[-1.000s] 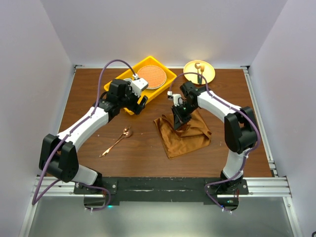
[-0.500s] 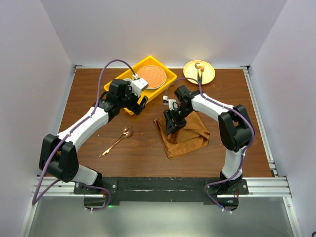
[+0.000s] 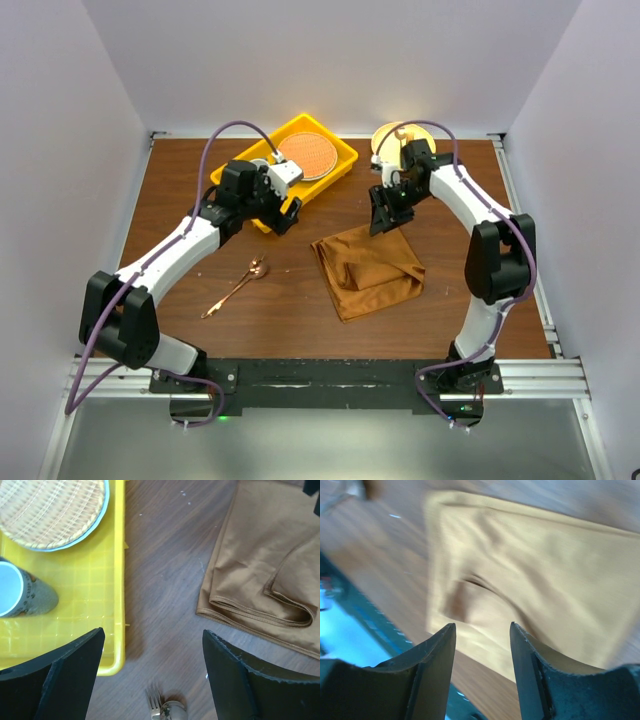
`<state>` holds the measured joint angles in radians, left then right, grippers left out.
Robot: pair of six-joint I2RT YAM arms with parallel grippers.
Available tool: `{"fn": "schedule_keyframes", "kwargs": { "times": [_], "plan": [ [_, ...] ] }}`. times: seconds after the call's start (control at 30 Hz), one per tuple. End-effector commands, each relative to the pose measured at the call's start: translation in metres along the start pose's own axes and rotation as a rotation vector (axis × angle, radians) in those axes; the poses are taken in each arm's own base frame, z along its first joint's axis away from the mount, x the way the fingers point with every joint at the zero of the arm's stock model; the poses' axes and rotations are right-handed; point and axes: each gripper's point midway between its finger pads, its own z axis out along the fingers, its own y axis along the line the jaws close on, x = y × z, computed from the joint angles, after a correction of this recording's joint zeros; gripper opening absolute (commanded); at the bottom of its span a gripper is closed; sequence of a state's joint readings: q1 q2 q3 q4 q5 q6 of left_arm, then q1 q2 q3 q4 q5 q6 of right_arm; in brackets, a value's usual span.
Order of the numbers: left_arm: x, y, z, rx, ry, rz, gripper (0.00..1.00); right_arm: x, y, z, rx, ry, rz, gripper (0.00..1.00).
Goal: Fold the napkin into a case and place the utensils inside
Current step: Fold the rectangle-folded napkin at the center of the board.
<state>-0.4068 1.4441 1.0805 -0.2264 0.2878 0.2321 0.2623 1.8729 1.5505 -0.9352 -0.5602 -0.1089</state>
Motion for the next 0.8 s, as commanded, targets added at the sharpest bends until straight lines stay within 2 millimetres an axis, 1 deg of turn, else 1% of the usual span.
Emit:
{"fn": "schedule_keyframes", "kwargs": {
  "times": [0.0, 0.13, 0.2, 0.23, 0.3, 0.33, 0.37, 0.4, 0.43, 0.47, 0.5, 0.53, 0.57, 0.6, 0.67, 0.77],
  "plan": [
    [-0.011, -0.01, 0.003, 0.093, -0.036, 0.05, 0.84, 0.02, -0.008, -0.005, 0.033, 0.117, -0.142, 0.54],
    [-0.007, -0.025, 0.008, 0.186, -0.015, 0.031, 0.81, 0.027, -0.009, 0.0, 0.012, 0.148, -0.15, 0.56],
    [-0.004, -0.032, 0.01, 0.225, -0.005, 0.009, 0.79, 0.03, -0.013, 0.002, 0.025, 0.16, -0.158, 0.56],
    [-0.001, -0.039, 0.009, 0.255, 0.002, -0.004, 0.77, 0.036, -0.016, 0.004, 0.032, 0.176, -0.154, 0.56],
    [0.001, -0.064, 0.011, 0.346, 0.011, -0.035, 0.73, 0.037, -0.023, 0.002, 0.064, 0.175, -0.172, 0.56],
    [0.003, -0.073, 0.014, 0.373, 0.015, -0.047, 0.72, 0.042, -0.024, 0.002, 0.067, 0.185, -0.172, 0.56],
    [0.005, -0.088, 0.016, 0.402, 0.031, -0.091, 0.71, 0.044, -0.026, 0.001, 0.073, 0.189, -0.177, 0.55],
    [0.003, -0.095, 0.019, 0.422, 0.024, -0.11, 0.7, 0.046, -0.028, 0.0, 0.075, 0.196, -0.174, 0.55],
    [0.006, -0.105, 0.024, 0.454, 0.04, -0.14, 0.69, 0.051, -0.029, -0.001, 0.072, 0.211, -0.167, 0.55],
    [0.006, -0.117, 0.026, 0.475, 0.058, -0.194, 0.69, 0.052, -0.031, -0.003, 0.077, 0.207, -0.169, 0.55],
    [0.003, -0.122, 0.03, 0.487, 0.053, -0.215, 0.68, 0.054, -0.033, -0.004, 0.084, 0.214, -0.167, 0.55],
    [0.006, -0.13, 0.034, 0.503, 0.078, -0.278, 0.68, 0.058, -0.034, -0.003, 0.085, 0.226, -0.164, 0.55],
    [0.006, -0.136, 0.036, 0.515, 0.084, -0.295, 0.68, 0.061, -0.035, -0.004, 0.083, 0.236, -0.165, 0.55],
    [0.004, -0.139, 0.039, 0.521, 0.078, -0.307, 0.68, 0.063, -0.036, -0.004, 0.089, 0.242, -0.167, 0.56],
    [0.007, -0.149, 0.045, 0.535, 0.1, -0.33, 0.69, 0.068, -0.037, -0.004, 0.092, 0.252, -0.173, 0.56],
    [0.011, -0.154, 0.052, 0.525, 0.111, -0.341, 0.69, 0.076, -0.043, -0.004, 0.112, 0.264, -0.188, 0.56]
  ]
}}
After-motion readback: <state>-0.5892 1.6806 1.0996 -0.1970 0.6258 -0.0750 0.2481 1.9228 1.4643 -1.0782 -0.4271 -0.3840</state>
